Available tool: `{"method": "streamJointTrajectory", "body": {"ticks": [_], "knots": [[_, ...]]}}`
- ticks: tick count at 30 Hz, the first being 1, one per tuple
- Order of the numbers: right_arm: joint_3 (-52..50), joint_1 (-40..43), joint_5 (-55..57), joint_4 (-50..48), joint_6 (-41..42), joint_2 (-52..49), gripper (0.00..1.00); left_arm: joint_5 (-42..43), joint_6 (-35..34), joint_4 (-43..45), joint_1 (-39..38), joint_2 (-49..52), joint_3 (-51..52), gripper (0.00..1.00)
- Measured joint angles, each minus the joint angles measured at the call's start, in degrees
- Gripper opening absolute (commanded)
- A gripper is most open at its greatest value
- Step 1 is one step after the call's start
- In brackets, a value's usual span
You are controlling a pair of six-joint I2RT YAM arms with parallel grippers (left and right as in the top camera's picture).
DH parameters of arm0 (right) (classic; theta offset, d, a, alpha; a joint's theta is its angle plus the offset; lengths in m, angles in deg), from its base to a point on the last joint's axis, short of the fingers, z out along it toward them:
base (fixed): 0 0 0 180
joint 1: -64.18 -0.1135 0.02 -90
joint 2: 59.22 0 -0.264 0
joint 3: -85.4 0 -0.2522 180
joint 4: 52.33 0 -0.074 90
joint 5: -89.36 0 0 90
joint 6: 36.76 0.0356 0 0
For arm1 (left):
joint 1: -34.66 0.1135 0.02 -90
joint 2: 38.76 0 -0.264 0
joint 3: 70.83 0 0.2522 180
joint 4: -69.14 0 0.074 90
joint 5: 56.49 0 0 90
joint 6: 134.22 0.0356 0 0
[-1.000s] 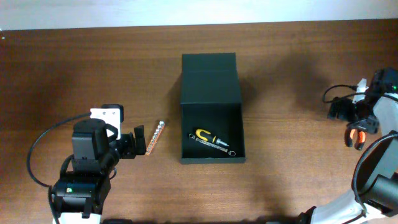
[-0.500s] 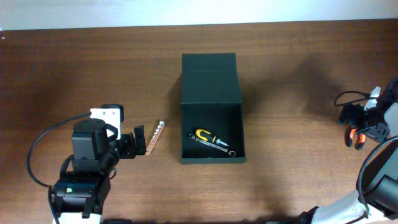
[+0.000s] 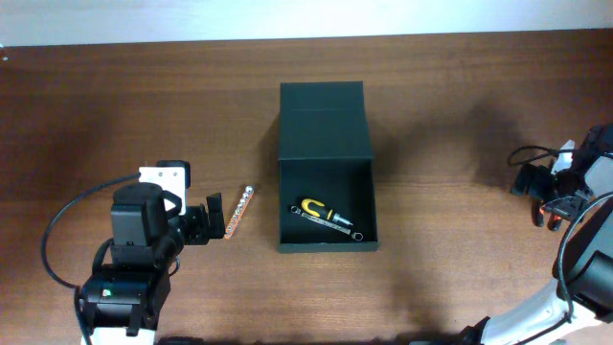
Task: Pack container
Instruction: 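Lower the right gripper and grasp the orange-black pliers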
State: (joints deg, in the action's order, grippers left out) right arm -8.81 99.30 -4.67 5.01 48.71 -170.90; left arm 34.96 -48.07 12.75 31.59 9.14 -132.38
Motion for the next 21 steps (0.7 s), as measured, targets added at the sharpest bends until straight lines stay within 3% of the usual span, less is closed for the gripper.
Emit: {"method": "streamJointTrajectory", "body": {"ticks": [6,13,21], "knots": [[0.1,0.0,0.3,-0.3,0.0,-0.8,0.91,0.2,0.0,0.0,0.0,0.0,0.0,0.99],[0.1,0.0,0.7,-0.8,0.0,-1.0,0.49,0.5,0.0,0.0,0.0,0.0,0.0,0.99],[0.1,0.0,0.7,-0.7,0.1,-1.0,0.33,0.7,0.0,0.0,0.0,0.0,0.0,0.99]]}}
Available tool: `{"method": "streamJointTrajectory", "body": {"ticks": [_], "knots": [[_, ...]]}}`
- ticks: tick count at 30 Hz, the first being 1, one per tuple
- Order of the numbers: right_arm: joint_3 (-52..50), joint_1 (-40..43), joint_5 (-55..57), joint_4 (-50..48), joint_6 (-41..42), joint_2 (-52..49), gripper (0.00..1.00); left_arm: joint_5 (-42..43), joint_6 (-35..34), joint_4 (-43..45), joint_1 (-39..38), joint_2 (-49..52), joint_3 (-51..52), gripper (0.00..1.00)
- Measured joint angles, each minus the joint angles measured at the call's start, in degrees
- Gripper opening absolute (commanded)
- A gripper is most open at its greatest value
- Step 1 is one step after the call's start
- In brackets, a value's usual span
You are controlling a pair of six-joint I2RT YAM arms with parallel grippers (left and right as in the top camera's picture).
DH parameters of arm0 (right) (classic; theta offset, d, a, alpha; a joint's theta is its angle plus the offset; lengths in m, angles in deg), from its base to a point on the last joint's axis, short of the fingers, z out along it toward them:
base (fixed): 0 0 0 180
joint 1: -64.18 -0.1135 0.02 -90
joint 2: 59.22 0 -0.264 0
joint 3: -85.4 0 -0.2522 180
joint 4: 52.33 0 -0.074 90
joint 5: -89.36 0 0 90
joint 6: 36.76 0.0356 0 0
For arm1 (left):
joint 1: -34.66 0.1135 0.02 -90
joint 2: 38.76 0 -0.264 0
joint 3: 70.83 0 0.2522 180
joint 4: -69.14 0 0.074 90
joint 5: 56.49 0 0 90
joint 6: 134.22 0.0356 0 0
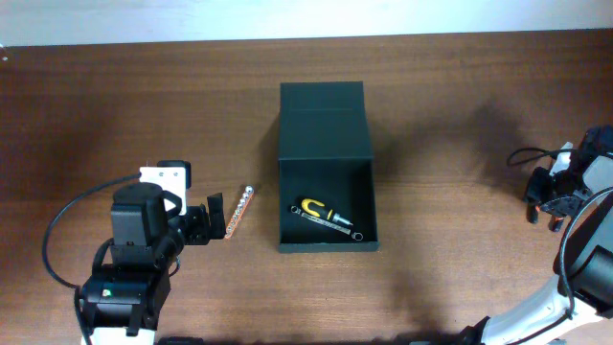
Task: Pack container
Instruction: 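Lower the right gripper and grasp the orange-black pliers, then carry the pliers into the box and release them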
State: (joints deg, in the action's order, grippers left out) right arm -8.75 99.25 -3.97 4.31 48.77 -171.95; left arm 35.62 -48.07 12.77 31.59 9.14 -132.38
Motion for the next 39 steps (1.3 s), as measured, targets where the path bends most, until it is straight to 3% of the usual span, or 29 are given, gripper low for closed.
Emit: {"method": "streamJointTrajectory", "body": {"ticks": [16,31,39], "knots": [[0.0,0.0,-1.1,-0.1,0.2,0.0,0.06,0.0,0.0,0.0,0.0,0.0,0.0,0.99],[0.0,-0.2,-3.8,0.2,0.2,0.0,0.04,0.0,0.0,0.0,0.0,0.0,0.0,0.99],[3.1,-10.0,-5.6,6.7,0.2,0.1,0.04,0.0,0.0,0.0,0.0,0.0,0.0,0.99]]}}
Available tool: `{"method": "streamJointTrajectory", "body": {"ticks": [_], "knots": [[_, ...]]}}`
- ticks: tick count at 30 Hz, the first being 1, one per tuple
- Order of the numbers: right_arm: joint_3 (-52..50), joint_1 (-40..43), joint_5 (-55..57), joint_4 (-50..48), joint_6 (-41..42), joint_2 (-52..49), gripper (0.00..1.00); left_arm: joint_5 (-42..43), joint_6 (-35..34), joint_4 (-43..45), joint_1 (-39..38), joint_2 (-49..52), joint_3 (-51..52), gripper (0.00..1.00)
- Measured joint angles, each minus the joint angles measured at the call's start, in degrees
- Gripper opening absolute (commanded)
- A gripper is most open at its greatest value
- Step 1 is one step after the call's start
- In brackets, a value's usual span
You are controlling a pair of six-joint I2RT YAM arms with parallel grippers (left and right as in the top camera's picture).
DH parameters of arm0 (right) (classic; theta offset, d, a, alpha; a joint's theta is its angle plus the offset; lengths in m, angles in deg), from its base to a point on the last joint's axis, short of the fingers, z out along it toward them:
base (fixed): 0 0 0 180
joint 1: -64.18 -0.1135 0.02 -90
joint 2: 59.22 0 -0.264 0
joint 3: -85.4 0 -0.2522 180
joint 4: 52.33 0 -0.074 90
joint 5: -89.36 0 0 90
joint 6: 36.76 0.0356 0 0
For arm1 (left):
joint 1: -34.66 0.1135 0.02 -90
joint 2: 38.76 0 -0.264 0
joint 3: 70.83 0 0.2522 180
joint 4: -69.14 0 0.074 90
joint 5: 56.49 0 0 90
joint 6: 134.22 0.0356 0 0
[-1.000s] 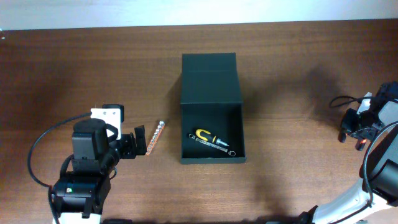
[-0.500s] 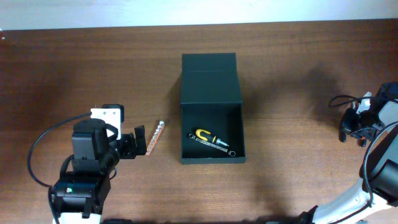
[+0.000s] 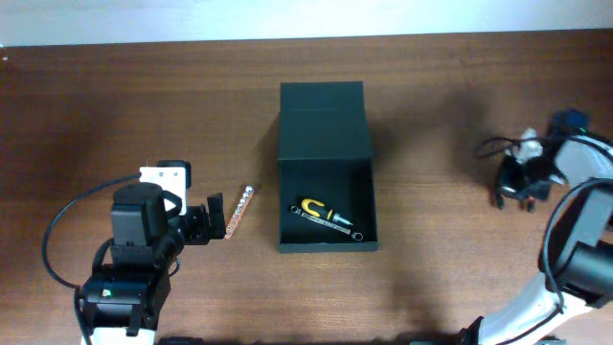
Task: Pack container
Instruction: 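Carry the pliers into the box and release them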
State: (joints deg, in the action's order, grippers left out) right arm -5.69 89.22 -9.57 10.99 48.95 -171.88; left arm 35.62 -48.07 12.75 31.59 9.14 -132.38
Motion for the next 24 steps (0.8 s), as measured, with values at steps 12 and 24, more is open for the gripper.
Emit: {"method": "streamJointTrajectory", "body": {"ticks": [12,24], "knots": [[24.2,-26.3,-0.6,23.2,-14.0,13.0,0.04,0.0,0.0,0.0,0.0,0.0,0.0,0.99],[28.0,-58.2,-1.0,30.2,-27.2,14.7,0.04,0.0,0.0,0.0,0.0,0.0,0.0,0.99]]}}
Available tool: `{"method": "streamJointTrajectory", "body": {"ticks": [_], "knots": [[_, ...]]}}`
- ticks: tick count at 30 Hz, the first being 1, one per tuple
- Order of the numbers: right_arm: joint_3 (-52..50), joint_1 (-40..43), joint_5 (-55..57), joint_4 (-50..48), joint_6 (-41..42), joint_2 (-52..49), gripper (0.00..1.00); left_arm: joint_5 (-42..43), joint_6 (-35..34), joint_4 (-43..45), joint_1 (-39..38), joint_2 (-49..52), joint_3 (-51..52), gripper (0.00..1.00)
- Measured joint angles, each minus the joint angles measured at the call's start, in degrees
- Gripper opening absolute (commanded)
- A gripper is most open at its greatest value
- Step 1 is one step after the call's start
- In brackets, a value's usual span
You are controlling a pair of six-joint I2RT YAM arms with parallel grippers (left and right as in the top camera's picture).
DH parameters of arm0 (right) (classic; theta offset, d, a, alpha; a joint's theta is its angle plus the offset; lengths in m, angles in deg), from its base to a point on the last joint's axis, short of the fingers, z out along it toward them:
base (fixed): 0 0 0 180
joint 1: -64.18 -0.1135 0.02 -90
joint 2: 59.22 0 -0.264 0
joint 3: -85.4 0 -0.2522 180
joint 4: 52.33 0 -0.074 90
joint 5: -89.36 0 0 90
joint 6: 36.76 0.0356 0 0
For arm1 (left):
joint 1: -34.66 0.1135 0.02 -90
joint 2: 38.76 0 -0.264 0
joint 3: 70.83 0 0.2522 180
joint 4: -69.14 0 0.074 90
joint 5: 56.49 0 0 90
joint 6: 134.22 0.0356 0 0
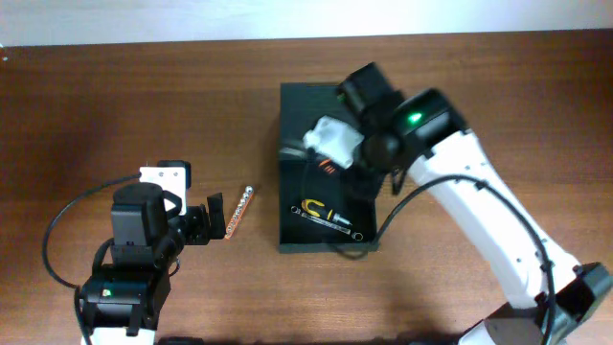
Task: Pack container
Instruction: 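Carry the pliers into the box and release them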
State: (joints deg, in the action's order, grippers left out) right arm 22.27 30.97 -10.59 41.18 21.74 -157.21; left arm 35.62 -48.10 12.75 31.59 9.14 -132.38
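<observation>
The black box [369, 196] stands open at the table's middle, with its lid [306, 101] laid flat behind it. A yellow-and-black screwdriver [313, 206] and a small wrench [340, 225] lie on its floor. My right arm reaches in from the right, and its gripper [308, 165] hangs blurred over the box's back left part; its fingers are lost against the black. A thin copper-coloured strip [240, 208] lies left of the box. My left gripper [216, 218] stands open just left of the strip, touching nothing.
Bare brown table [460, 77] lies around the box. A cable loops from my left arm at the lower left. My right arm's white links cross the table's right half from the lower right corner.
My right arm was folded at the table's right edge. Its wrist is now over the open box. The left arm, strip, screwdriver and wrench have not moved.
At each earlier moment my right gripper was near the right edge, shifting slightly and turning there, while the left gripper stayed open beside the strip. The right gripper now hangs over the box, whose contents lie as before.
</observation>
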Motion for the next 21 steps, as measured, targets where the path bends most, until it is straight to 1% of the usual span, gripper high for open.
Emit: {"method": "streamJointTrajectory", "body": {"ticks": [2,5,8,13,21], "knots": [[0.0,-2.6,0.0,-0.1,-0.4,0.0,0.04,0.0,0.0,0.0,0.0,0.0,0.0,0.99],[-1.2,-2.9,0.6,-1.8,-0.7,0.0,0.04,0.0,0.0,0.0,0.0,0.0,0.0,0.99],[-5.6,-2.6,1.0,-4.5,-0.6,0.0,0.04,0.0,0.0,0.0,0.0,0.0,0.0,0.99],[-15.5,-2.6,1.4,-12.5,-0.7,-0.4,0.04,0.0,0.0,0.0,0.0,0.0,0.0,0.99],[-26.5,-2.6,1.5,-23.5,-0.7,-0.7,0.04,0.0,0.0,0.0,0.0,0.0,0.0,0.99]]}}
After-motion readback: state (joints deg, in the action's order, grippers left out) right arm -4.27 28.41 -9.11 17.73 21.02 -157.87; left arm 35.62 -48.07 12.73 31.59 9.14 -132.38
